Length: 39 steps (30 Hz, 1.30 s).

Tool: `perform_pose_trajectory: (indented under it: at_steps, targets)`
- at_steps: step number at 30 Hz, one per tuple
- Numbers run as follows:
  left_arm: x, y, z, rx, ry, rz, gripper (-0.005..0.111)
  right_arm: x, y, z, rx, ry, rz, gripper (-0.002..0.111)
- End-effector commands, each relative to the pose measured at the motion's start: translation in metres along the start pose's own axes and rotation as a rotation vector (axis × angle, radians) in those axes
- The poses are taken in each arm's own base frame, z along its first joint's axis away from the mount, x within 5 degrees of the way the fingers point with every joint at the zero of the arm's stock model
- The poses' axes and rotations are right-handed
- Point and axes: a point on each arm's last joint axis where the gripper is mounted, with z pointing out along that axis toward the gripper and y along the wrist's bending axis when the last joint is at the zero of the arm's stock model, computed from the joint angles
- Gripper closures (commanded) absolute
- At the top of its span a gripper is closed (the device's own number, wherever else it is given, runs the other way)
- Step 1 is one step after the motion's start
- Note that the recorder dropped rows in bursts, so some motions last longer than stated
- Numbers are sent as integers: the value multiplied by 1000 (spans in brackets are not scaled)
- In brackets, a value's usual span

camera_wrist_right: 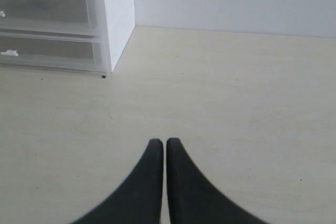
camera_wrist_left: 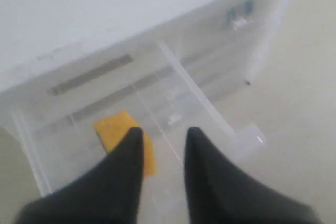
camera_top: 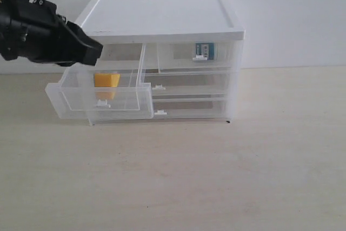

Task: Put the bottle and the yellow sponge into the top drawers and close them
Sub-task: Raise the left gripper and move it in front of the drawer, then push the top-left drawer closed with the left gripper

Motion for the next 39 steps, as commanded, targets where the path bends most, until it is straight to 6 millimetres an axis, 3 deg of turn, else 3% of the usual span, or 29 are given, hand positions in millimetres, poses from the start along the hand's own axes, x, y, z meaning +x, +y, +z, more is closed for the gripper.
perform_pose_trajectory:
  at_steps: [1,6,14,21,28,31,39]
  targets:
    - [12,-13,-18,112,160,-11,103,-1,0,-1,-1,-16,2,108]
    - [25,-19,-26,160,295,-59,103,-1,0,-1,-1,-16,2,108]
    - [63,-7,-19,-21,463,-152,103,-1,0,-1,-1,-16,2,108]
    - [55,0,-7,-75,333,-178,103,-1,0,-1,-1,-16,2,108]
    - [64,-4,36,-41,336,-239,103,-1,0,-1,-1,-16,3,108]
    - [56,-16,41,-16,294,-189,103,-1,0,-1,-1,-16,3,108]
    - [44,-10,52,-51,186,-181,103,-1,0,-1,-1,-16,3,108]
